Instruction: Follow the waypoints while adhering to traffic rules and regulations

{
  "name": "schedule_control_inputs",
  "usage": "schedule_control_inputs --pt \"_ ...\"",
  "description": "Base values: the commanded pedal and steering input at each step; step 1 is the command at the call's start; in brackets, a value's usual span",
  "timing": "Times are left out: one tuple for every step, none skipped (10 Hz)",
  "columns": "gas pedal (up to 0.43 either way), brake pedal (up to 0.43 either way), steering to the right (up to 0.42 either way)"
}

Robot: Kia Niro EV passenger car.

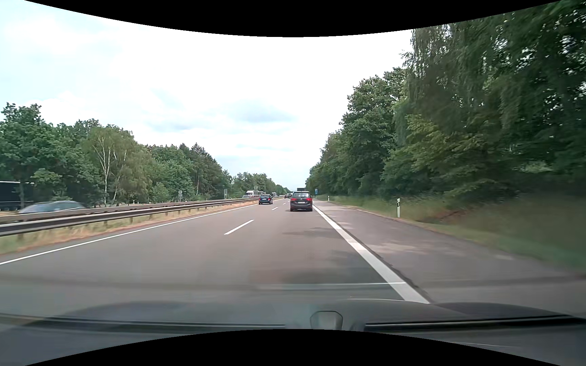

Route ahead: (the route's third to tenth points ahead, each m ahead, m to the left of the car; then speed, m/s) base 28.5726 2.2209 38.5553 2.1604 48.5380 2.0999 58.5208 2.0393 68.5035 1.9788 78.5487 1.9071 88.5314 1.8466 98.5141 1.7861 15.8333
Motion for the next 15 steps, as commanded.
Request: schedule_control_inputs --pt "0.197 0.000 -0.001" --pt "0.197 0.000 -0.001" --pt "0.197 0.000 -0.001" --pt "0.197 0.000 -0.001" --pt "0.197 0.000 -0.001" --pt "0.197 0.000 -0.002" --pt "0.197 0.000 -0.003" --pt "0.197 0.000 -0.002" --pt "0.197 0.000 -0.003" --pt "0.197 0.000 -0.003" --pt "0.197 0.000 -0.002" --pt "0.197 0.000 -0.003" --pt "0.197 0.000 -0.003" --pt "0.197 0.000 -0.003" --pt "0.197 0.000 -0.003"
